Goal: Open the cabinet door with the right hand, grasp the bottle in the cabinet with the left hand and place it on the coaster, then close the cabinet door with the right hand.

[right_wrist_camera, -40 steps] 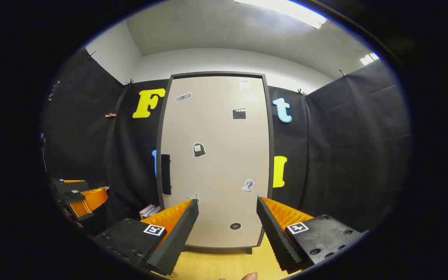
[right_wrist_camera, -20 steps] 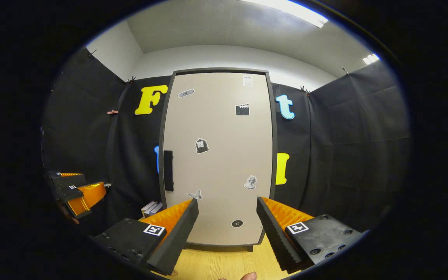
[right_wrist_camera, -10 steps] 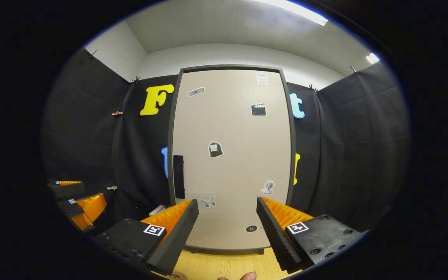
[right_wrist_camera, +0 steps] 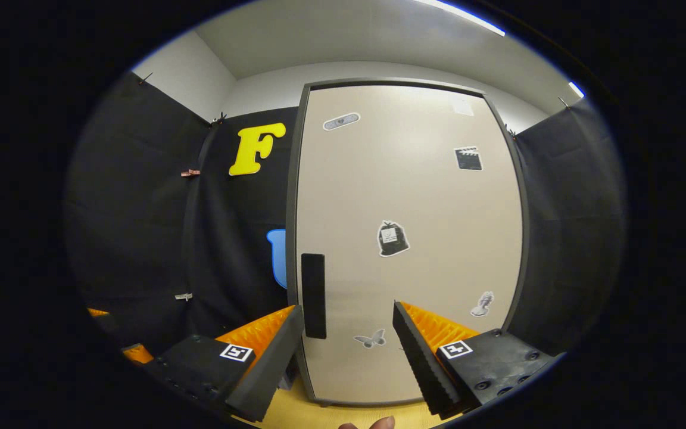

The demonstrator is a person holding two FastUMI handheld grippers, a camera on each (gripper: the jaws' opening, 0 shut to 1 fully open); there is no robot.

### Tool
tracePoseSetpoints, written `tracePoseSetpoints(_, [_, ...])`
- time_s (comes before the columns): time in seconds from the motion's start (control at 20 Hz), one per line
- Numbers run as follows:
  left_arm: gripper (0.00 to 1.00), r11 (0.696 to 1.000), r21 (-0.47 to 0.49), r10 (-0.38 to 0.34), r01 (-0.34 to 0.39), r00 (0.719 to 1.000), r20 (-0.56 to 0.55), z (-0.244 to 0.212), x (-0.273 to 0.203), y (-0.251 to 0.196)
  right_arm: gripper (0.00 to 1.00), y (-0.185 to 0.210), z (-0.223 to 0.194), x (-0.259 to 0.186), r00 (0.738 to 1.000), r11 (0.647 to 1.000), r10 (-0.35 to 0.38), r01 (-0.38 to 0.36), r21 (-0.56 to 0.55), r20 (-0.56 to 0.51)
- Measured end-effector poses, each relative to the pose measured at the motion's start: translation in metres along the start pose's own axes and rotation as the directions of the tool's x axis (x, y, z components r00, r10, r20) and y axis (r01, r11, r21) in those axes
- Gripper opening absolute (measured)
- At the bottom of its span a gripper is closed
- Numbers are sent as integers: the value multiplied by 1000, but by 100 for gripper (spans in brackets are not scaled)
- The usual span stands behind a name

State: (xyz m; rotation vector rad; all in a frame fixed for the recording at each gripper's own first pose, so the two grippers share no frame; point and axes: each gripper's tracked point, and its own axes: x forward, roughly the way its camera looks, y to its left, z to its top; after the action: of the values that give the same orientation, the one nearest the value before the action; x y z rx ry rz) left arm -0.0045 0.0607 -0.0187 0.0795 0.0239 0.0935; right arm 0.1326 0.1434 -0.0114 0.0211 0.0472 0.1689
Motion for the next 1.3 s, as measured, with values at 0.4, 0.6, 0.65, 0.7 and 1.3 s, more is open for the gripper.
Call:
tracePoseSetpoints(0.4, [95, 999, -14, 40, -41, 999, -25, -15, 9, 27, 97, 24, -21, 68, 1000, 999, -13, 14, 34, -27])
tracePoseSetpoints(0.6, [95, 998, -24, 49, -50, 998, -40, -22, 12, 34, 86, 29, -27, 90, 999, 996, -32, 35, 88, -36])
tracePoseSetpoints(0.65, [95, 998, -25, 52, -53, 998, -45, -23, 12, 35, 73, 29, -28, 93, 998, 993, -35, 40, 110, -47])
tracePoseSetpoints(0.7, [95, 998, -27, 53, -55, 997, -50, -26, 12, 36, 60, 34, -31, 95, 998, 989, -14, 24, 148, -67])
tracePoseSetpoints(1.3, [95, 997, -28, 69, -70, 997, -42, -18, -5, 33, 21, 36, -31, 66, 988, 990, 120, -111, 89, -93])
